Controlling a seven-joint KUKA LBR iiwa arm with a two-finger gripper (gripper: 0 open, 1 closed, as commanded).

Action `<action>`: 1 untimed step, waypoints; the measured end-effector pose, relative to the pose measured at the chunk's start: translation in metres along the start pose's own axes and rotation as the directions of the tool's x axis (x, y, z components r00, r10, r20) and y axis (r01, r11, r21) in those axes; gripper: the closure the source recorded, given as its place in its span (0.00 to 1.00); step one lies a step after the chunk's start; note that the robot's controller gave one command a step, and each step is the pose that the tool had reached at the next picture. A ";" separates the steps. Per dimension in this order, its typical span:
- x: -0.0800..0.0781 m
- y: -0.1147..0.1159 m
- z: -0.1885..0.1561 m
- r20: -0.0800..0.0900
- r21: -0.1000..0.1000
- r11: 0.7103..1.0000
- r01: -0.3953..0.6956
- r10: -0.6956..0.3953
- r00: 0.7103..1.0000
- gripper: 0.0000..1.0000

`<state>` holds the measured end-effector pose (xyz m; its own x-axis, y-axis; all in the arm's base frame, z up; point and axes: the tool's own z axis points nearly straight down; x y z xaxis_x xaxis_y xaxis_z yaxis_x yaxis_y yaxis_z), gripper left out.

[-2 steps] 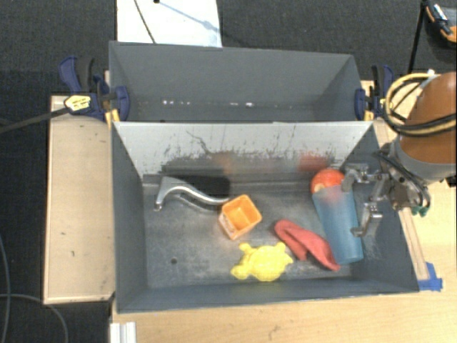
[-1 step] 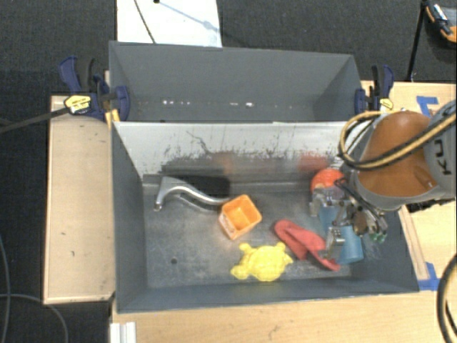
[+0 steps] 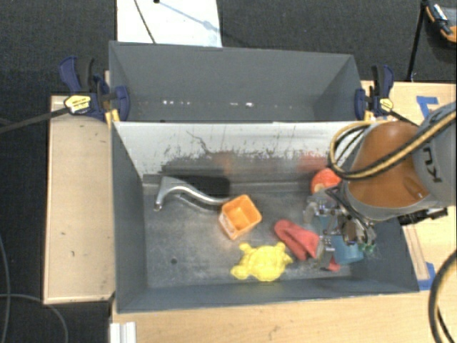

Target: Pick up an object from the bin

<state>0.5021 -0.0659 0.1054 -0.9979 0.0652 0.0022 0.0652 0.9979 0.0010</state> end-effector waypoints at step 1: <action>-0.010 0.001 -0.003 0.009 0.001 0.999 -0.034 0.034 0.999 0.00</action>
Offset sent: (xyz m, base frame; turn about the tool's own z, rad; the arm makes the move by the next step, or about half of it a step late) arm -0.0017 0.0082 -0.0354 0.1822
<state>0.5124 -0.0659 0.1084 -0.9951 0.0991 -0.0064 0.0991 0.9951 0.0002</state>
